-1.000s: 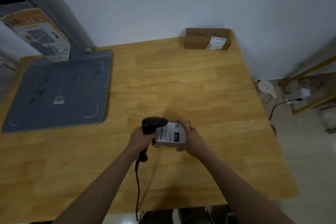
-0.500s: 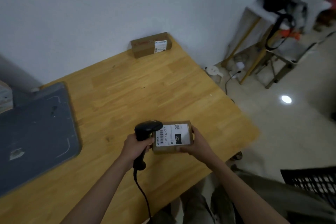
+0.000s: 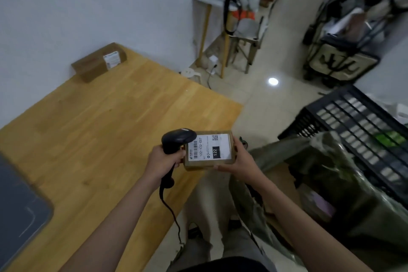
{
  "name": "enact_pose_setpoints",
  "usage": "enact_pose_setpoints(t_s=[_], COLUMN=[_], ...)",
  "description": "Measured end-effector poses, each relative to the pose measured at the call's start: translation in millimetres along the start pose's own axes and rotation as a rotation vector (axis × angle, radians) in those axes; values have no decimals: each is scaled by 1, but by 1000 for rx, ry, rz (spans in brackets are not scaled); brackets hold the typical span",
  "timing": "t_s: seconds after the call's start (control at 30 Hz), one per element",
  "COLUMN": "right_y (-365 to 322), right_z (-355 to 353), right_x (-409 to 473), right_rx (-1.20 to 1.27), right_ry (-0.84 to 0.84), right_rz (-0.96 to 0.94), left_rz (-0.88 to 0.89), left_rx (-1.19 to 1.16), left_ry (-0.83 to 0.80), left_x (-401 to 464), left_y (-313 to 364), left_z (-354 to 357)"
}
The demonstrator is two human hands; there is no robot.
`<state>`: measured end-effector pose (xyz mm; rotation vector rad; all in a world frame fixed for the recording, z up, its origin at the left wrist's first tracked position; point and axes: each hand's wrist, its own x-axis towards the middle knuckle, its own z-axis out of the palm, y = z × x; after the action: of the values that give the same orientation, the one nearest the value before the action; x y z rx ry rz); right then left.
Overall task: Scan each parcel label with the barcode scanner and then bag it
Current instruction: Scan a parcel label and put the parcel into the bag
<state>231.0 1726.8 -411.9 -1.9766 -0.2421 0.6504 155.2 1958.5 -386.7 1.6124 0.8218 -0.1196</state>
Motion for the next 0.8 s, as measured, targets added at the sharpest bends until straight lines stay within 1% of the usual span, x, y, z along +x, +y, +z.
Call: enact_pose_setpoints(t_s=[0.13, 0.23, 0.37, 0.43, 0.53, 0.63, 0.73, 0.8], right_y=[34, 73, 140, 164, 201, 238, 276, 295], right_z=[-46, -75, -109, -126, -145, -154, -159, -163], right_x=[-38, -64, -96, -118, -141, -149, -144, -138], right_rx=[23, 58, 142, 232, 436, 642, 809, 840], right_ry=[109, 169, 223, 255, 272, 327, 422, 517], right_rz=[37, 56, 185, 265, 363, 522, 646, 678], left_rz=[38, 30, -7, -15, 12, -12, -8, 23], left_rx=[62, 102, 172, 202, 238, 276, 305, 346], left_ry=[-80, -136, -174, -219, -271, -331, -393, -448], left_x=[-14, -23, -33, -39, -42, -36, -23, -14], left_y=[11, 11, -2, -7, -21, -37, -52, -61], left_z=[62, 114, 186, 223, 274, 318, 356, 379])
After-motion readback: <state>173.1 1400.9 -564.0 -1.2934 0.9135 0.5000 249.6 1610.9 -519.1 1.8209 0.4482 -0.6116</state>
